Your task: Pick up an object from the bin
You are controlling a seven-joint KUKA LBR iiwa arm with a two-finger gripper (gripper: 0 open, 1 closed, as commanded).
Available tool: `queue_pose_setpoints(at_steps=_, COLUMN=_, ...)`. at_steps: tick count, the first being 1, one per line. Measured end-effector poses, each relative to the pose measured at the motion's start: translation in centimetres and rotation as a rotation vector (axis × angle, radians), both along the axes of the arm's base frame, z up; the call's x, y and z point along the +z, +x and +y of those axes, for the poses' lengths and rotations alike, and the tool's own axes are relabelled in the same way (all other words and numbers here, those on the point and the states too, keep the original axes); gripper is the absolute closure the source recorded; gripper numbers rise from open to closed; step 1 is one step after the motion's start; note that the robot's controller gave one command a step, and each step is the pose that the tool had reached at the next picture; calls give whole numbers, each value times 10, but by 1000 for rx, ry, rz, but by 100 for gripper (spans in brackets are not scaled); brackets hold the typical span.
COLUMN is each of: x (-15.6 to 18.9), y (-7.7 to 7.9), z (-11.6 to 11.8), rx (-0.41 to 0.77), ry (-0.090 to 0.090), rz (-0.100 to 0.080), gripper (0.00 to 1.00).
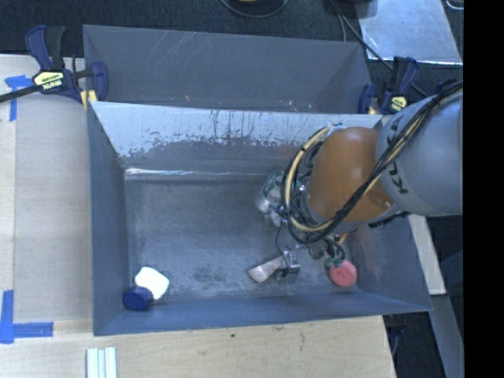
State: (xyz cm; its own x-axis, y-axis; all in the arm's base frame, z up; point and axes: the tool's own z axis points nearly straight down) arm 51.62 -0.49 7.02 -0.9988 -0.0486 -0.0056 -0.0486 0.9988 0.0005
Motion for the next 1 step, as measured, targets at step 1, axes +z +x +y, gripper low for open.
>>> queue_pose_setpoints(at_steps=1, x=1, y=3, z=-12, rx=114, ry=-2, rz=1, gripper=100)
